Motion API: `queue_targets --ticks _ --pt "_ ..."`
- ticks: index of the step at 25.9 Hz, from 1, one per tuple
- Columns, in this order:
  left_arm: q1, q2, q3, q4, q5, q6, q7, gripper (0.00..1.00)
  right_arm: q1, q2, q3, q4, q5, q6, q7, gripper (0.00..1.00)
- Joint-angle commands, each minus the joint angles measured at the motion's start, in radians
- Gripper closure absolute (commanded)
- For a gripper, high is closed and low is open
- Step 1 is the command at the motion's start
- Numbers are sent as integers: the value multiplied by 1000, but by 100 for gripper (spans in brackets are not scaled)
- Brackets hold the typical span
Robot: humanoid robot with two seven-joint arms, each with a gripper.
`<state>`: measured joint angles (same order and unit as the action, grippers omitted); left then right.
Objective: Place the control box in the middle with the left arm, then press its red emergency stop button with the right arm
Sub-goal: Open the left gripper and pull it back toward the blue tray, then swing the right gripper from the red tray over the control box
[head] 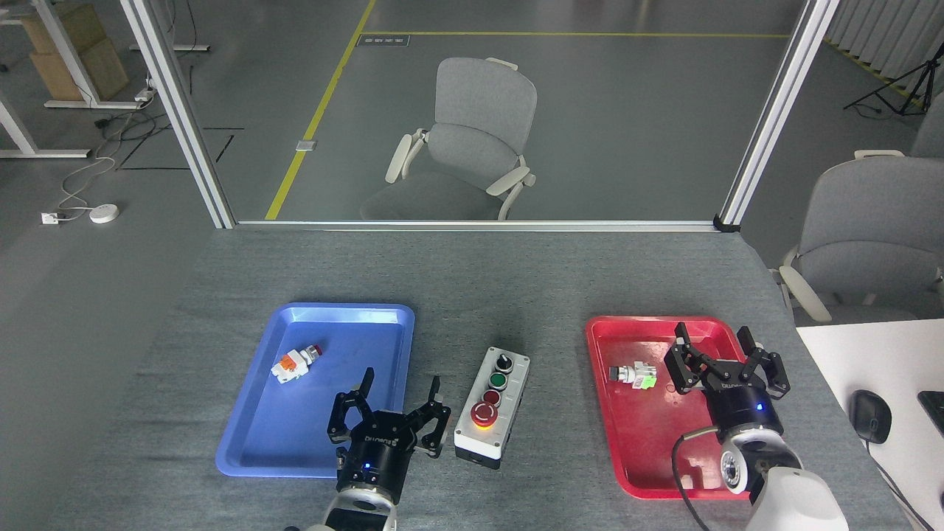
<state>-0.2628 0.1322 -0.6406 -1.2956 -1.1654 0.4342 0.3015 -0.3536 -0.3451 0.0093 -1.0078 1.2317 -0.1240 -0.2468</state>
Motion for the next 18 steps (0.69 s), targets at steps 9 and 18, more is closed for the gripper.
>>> queue_targets --ticks 9,18 --pt "42 81 315 -50 10 -235 -12 1 -93 11 95 0 -48 -359 -104 98" --pt "37 119 381 73 -5 -293 -10 2 -120 80 298 25 -44 -602 -86 100"
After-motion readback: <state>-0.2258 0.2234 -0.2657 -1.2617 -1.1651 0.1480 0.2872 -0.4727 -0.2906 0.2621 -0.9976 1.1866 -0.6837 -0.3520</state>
